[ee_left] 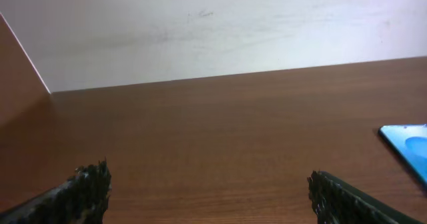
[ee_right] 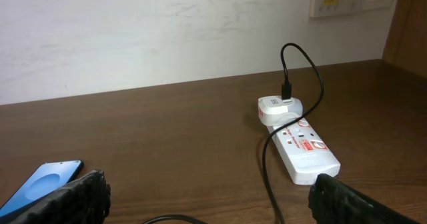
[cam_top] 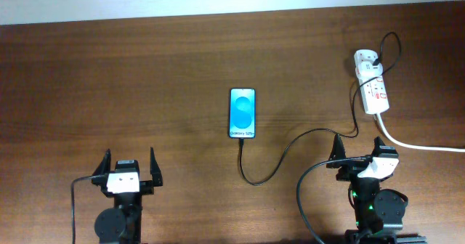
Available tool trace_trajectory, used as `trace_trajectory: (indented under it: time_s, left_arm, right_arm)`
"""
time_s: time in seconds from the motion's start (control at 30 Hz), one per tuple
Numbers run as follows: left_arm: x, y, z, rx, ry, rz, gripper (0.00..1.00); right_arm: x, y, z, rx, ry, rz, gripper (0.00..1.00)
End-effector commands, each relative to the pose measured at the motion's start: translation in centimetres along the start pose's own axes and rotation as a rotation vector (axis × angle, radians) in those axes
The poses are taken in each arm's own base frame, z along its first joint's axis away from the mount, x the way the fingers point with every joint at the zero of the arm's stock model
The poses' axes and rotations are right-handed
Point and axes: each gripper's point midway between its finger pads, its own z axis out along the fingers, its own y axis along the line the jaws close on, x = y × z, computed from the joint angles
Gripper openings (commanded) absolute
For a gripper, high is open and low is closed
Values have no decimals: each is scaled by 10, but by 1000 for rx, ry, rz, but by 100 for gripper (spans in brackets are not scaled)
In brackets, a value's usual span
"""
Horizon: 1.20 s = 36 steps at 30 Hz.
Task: Plug charger to phone and switch on socket
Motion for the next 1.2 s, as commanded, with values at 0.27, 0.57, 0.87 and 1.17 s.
trace_trajectory:
  time_s: [0.27,0.57,0.87,1.17]
  left_arm:
    - [2,2,0,-7,3,-85,99]
    - [2,3,0,-14,3,-105,99]
    - [2,6,0,-30,3,-112,100]
    - [2,6,0,-30,3,-112,99]
  right_arm:
    - [2,-1,0,5,2,0,98]
    - [2,-1,0,5,3,-1,98]
    - [2,-1,0,5,3,-1,98]
    - [2,-1,0,5,3,-1,99]
